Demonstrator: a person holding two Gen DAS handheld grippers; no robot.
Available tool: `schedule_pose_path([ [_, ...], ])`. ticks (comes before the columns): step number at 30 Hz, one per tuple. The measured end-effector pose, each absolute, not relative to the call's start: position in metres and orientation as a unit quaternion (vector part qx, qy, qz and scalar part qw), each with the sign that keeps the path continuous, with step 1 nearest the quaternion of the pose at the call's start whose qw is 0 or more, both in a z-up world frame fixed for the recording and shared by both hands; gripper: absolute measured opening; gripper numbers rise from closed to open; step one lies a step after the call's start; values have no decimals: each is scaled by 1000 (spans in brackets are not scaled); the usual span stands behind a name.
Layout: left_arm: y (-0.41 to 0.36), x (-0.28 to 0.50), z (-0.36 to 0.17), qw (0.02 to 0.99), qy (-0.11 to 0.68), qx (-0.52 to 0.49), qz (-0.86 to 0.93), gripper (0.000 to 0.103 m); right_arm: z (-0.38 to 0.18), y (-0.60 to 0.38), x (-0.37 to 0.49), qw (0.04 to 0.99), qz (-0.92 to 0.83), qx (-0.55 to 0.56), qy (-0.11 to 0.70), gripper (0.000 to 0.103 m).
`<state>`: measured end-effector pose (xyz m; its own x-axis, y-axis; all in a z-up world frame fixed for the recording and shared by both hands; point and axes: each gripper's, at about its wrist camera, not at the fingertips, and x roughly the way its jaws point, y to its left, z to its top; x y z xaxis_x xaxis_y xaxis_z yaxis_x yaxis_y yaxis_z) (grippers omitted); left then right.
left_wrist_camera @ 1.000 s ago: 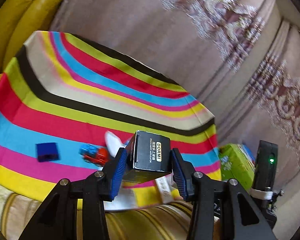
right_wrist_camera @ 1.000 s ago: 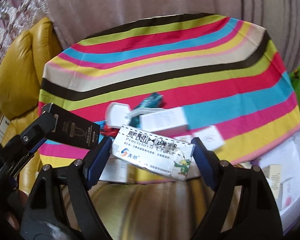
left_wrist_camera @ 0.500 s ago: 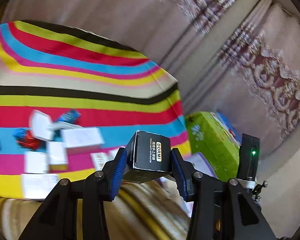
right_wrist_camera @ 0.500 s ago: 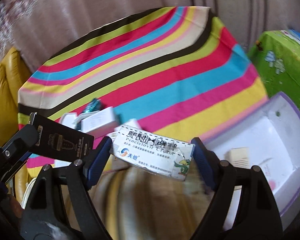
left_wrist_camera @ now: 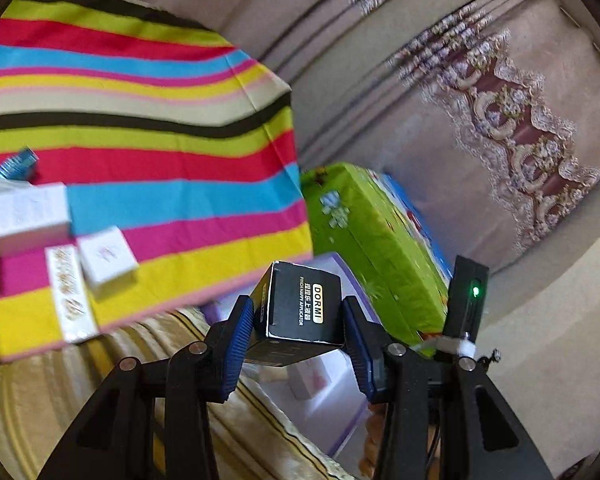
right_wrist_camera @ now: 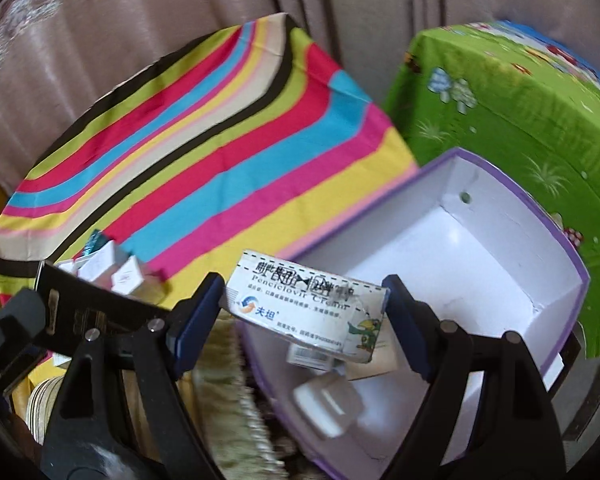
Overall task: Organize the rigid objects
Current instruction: 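Carry the DORMI box and Penciclovir box over the storage box, then open the left tool to drop the DORMI box while the right tool releases the Penciclovir box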
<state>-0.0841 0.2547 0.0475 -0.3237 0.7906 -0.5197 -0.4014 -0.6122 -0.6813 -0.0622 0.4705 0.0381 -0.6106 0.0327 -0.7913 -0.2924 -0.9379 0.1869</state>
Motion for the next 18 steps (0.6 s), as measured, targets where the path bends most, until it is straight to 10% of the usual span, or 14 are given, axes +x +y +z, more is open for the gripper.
schedule_pose_path([
  [18,292,-75,27,453,-197,-474,729,46,30,522,-48,181,863,-438,177,83],
])
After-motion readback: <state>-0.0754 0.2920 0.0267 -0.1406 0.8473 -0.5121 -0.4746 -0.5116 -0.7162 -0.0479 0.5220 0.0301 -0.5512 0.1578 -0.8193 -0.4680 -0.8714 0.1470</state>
